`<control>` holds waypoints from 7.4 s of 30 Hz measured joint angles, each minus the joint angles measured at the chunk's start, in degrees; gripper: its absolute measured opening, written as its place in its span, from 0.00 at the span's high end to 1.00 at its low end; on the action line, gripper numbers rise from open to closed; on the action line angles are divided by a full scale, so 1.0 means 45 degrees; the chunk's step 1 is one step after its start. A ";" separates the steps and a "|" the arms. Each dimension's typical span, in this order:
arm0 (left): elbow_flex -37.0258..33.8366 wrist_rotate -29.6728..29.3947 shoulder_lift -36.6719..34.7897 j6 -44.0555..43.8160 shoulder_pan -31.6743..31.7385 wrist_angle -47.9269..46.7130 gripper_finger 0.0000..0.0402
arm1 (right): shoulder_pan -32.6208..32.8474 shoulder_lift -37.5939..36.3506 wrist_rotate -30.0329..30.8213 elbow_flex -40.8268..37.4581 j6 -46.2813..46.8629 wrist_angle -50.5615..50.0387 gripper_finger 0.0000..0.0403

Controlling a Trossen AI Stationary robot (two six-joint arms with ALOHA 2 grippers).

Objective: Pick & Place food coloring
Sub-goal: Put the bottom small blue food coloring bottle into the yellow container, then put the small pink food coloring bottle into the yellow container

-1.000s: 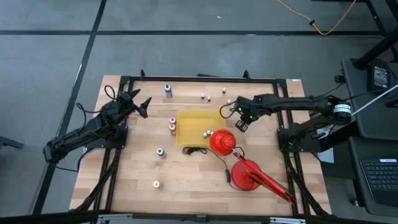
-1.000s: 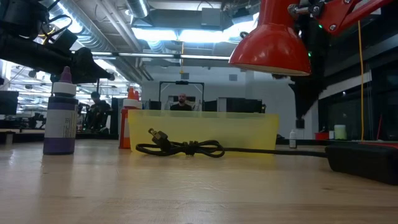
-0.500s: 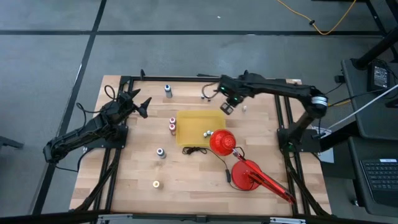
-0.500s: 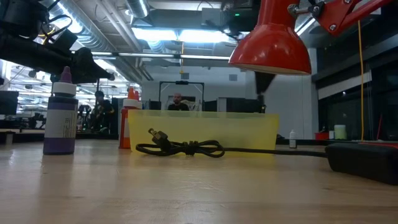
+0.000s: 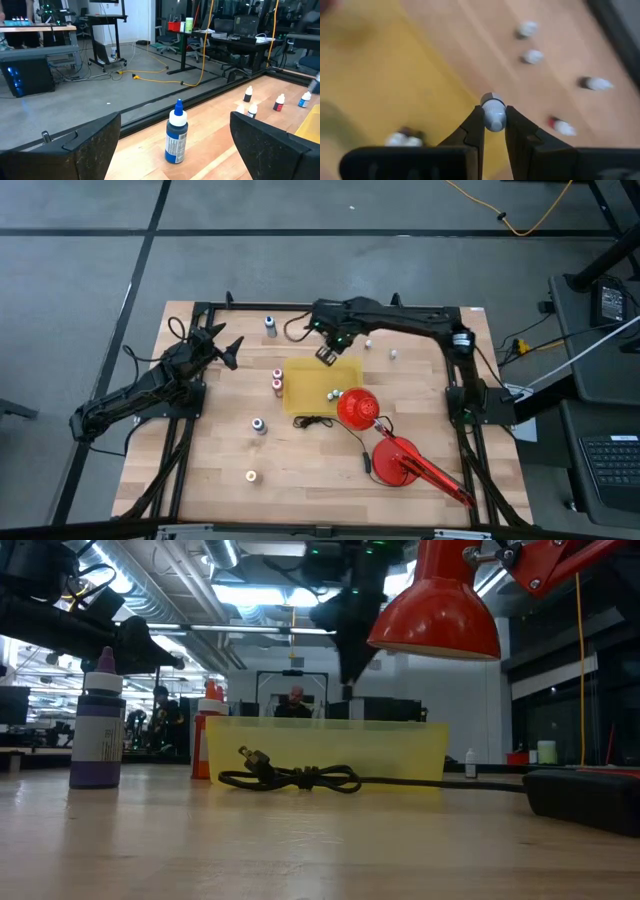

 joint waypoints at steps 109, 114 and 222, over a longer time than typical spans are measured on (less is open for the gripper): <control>-0.0001 -0.0003 -0.0003 -0.0003 -0.0001 -0.0044 0.09 | -0.0547 0.0817 0.0512 0.0587 0.1276 0.1604 0.53; -0.0003 0.0002 -0.0001 0.0002 -0.0001 -0.0044 0.10 | -0.1413 0.1134 0.0485 0.0580 0.1055 0.2240 0.42; -0.0003 0.0002 -0.0003 -0.0003 -0.0002 -0.0044 0.09 | 0.2209 -0.1010 -0.0477 -0.6327 0.4664 0.5162 0.81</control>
